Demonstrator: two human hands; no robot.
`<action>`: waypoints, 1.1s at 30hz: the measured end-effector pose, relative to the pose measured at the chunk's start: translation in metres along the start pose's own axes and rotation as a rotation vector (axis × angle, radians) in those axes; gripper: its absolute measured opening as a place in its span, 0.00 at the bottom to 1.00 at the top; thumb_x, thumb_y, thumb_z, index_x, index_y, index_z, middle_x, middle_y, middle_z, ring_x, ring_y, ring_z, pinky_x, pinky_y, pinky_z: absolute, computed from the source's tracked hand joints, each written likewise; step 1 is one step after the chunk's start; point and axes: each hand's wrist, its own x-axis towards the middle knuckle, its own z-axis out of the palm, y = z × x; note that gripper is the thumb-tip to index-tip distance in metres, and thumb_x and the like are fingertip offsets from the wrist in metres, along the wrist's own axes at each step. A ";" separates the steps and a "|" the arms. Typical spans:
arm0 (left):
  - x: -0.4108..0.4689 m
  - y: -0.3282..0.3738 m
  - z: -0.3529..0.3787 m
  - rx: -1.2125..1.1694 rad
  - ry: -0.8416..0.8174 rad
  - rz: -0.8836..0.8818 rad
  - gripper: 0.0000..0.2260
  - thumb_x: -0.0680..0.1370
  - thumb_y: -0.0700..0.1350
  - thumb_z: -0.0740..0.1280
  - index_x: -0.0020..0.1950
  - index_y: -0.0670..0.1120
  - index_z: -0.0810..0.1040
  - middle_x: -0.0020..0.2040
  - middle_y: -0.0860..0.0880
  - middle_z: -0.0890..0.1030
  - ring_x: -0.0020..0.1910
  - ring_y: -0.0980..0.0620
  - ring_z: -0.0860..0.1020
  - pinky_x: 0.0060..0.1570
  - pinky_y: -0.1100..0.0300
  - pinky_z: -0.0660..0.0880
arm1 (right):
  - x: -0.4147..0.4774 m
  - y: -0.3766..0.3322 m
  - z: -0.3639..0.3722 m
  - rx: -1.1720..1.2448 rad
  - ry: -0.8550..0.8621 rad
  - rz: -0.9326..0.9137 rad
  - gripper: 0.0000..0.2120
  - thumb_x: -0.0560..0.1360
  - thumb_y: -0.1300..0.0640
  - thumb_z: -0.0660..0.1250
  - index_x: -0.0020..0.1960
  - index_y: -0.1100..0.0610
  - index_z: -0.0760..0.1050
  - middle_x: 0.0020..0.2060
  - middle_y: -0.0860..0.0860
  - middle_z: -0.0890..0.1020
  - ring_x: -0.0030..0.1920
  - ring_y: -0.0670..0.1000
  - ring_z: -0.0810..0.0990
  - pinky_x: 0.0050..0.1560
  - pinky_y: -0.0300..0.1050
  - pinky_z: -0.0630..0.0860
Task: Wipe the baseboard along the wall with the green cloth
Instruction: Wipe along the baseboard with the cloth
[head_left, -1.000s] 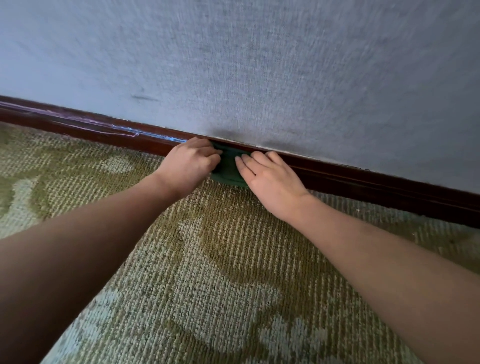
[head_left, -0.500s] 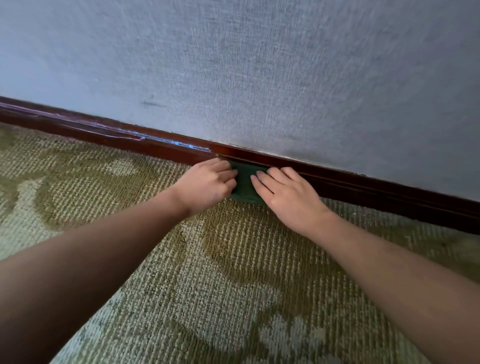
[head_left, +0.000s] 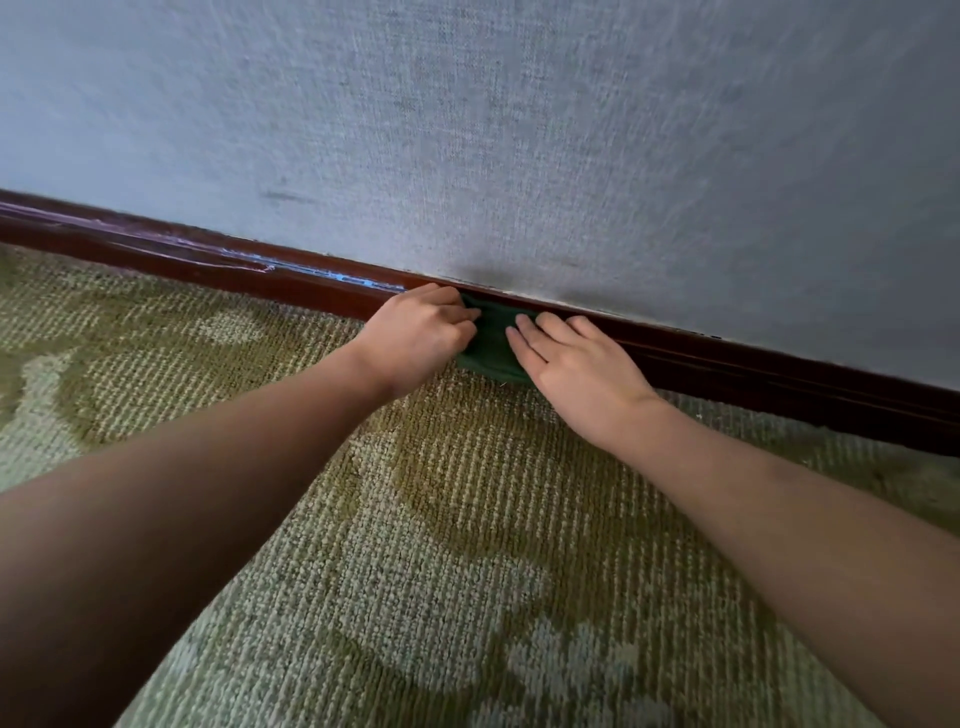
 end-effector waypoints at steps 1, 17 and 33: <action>0.001 0.000 -0.001 0.000 0.000 0.001 0.12 0.56 0.29 0.77 0.38 0.34 0.82 0.40 0.39 0.84 0.39 0.43 0.82 0.38 0.51 0.80 | 0.001 0.000 -0.002 0.007 -0.001 0.000 0.27 0.77 0.66 0.53 0.74 0.65 0.47 0.73 0.60 0.56 0.70 0.56 0.56 0.66 0.48 0.57; 0.006 0.007 -0.005 0.023 0.026 -0.010 0.07 0.60 0.30 0.75 0.36 0.35 0.82 0.40 0.39 0.84 0.40 0.42 0.82 0.41 0.51 0.80 | -0.008 0.008 -0.008 0.010 0.032 0.003 0.26 0.79 0.64 0.51 0.74 0.65 0.45 0.73 0.59 0.56 0.71 0.56 0.56 0.68 0.49 0.55; -0.022 -0.024 -0.002 0.029 0.004 -0.063 0.09 0.59 0.26 0.73 0.37 0.32 0.81 0.42 0.36 0.83 0.40 0.39 0.82 0.40 0.47 0.79 | 0.030 -0.017 -0.011 0.101 0.012 -0.008 0.26 0.79 0.65 0.51 0.74 0.64 0.45 0.73 0.59 0.54 0.71 0.55 0.54 0.67 0.47 0.55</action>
